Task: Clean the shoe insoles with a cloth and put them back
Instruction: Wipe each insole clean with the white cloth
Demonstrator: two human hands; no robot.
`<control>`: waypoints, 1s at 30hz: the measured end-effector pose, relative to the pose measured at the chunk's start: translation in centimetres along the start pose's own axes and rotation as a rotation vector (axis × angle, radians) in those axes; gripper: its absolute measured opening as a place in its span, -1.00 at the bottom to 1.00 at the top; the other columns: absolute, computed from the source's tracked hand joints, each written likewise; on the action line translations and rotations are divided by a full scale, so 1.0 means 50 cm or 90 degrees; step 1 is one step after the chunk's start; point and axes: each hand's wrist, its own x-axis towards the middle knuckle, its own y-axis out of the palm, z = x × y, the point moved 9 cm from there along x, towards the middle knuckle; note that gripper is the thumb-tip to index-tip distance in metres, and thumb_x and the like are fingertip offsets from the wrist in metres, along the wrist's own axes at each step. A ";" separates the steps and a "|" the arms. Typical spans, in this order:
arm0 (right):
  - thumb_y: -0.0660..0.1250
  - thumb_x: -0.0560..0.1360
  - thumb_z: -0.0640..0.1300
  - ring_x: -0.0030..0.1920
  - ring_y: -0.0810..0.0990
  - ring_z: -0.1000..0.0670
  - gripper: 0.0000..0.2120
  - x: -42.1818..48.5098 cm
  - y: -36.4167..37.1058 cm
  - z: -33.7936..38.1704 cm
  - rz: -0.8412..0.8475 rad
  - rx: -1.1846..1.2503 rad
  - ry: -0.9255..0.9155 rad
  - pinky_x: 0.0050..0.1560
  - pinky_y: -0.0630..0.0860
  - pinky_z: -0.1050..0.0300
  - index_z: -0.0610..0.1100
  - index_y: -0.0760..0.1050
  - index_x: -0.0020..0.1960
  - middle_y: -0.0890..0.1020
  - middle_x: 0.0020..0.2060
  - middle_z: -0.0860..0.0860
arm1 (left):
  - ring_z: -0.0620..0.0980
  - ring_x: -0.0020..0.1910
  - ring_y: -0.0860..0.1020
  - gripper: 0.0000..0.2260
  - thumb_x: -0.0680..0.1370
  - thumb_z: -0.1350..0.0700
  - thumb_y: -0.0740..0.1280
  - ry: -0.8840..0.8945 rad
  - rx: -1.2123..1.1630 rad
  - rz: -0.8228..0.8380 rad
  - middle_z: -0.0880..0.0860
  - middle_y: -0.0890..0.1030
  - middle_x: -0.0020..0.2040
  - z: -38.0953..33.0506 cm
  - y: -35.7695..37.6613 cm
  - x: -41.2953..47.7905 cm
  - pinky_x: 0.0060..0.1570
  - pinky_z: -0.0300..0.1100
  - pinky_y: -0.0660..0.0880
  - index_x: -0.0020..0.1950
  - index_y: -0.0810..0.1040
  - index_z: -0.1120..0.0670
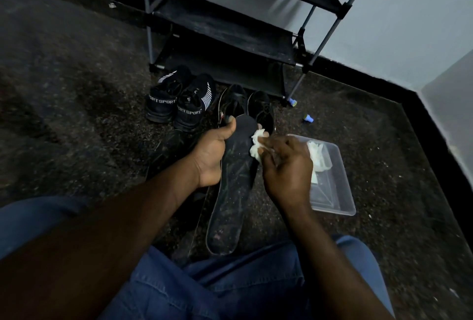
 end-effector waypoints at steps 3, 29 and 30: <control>0.48 0.48 -0.24 -0.01 0.59 -0.09 -0.72 -0.029 0.006 0.003 0.001 -0.027 -0.027 0.05 0.52 -0.01 0.00 0.71 0.14 0.67 -0.05 0.03 | 0.15 0.36 0.57 -0.40 0.69 -0.25 0.08 -0.002 0.001 0.005 0.15 0.60 0.38 0.000 -0.005 0.000 0.36 0.03 0.49 0.44 0.53 0.18; 0.34 0.51 -0.07 -0.06 0.57 -0.14 -0.73 0.018 0.008 0.034 -0.016 -0.099 -0.021 -0.08 0.45 -0.10 0.06 0.70 0.16 0.60 -0.16 0.05 | 0.12 0.08 0.67 -0.49 0.69 -0.19 0.14 -0.008 -0.030 0.009 0.16 0.69 0.18 0.019 0.015 -0.005 0.18 0.01 0.55 0.42 0.55 0.14; 0.35 0.51 -0.07 -0.06 0.56 -0.14 -0.72 0.013 0.010 0.034 -0.014 -0.094 -0.030 -0.09 0.44 -0.09 0.06 0.70 0.17 0.59 -0.16 0.06 | 0.12 0.13 0.66 -0.48 0.69 -0.20 0.13 -0.005 -0.033 0.010 0.17 0.67 0.23 0.013 0.013 -0.007 0.24 0.02 0.53 0.42 0.55 0.15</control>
